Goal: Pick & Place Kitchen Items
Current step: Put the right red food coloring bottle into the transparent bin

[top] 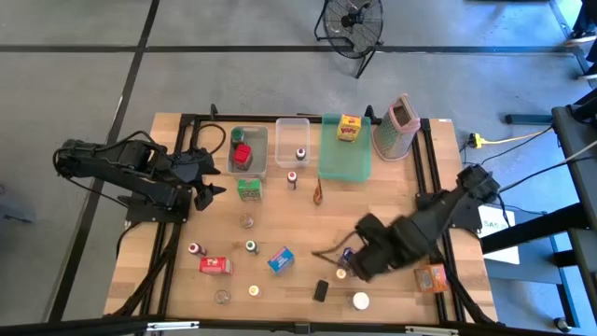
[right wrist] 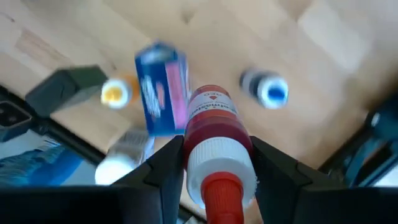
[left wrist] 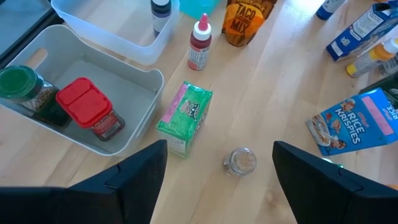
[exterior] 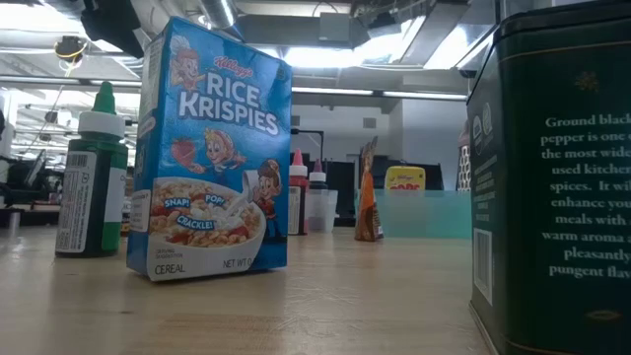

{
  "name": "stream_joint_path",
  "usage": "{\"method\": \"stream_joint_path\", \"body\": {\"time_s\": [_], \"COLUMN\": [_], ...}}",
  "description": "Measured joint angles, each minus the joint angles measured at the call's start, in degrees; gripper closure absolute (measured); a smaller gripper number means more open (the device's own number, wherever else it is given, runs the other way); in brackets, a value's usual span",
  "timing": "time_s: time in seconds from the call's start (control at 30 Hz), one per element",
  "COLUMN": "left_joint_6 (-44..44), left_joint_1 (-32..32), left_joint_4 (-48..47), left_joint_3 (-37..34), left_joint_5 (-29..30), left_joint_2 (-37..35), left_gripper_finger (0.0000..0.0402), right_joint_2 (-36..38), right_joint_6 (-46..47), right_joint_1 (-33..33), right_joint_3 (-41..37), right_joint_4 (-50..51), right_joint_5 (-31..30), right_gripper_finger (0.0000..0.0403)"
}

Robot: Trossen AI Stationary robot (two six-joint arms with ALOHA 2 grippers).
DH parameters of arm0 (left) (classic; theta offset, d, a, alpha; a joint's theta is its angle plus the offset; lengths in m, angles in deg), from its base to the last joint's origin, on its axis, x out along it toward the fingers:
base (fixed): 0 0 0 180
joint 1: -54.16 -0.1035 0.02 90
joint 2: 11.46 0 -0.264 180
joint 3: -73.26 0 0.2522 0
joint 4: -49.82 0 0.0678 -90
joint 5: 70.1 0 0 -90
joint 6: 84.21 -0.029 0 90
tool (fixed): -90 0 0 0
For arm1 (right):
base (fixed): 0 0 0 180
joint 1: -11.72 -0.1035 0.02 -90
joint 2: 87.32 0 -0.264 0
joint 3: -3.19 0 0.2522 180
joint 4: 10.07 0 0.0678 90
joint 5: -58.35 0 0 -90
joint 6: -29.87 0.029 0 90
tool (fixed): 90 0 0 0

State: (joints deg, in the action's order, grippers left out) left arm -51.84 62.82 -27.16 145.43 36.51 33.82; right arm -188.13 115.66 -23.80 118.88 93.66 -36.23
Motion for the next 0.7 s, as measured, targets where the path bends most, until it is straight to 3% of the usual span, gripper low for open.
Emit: {"method": "stream_joint_path", "body": {"time_s": [0.17, 0.47, 0.7], "left_joint_6": [-0.1, -0.1, -1.0], "left_joint_1": [0.0, 0.0, 0.0], "left_joint_4": [0.0, -1.0, -1.8], "left_joint_3": [0.0, 0.0, 0.0], "left_joint_5": [0.2, 0.2, 0.4], "left_joint_2": [0.0, 0.0, 0.0], "left_gripper_finger": [0.0116, 0.0115, 0.0114], "right_joint_2": [0.5, 0.7, 0.7], "right_joint_6": [-12.3, -34.8, -52.5], "right_joint_1": [7.3, 19.8, 32.5], "right_joint_3": [1.6, 13.4, 16.6], "right_joint_4": [0.0, 0.0, -2.9], "right_joint_5": [-3.5, -10.6, -10.0], "right_gripper_finger": [0.0247, 0.0247, 0.0247]}}
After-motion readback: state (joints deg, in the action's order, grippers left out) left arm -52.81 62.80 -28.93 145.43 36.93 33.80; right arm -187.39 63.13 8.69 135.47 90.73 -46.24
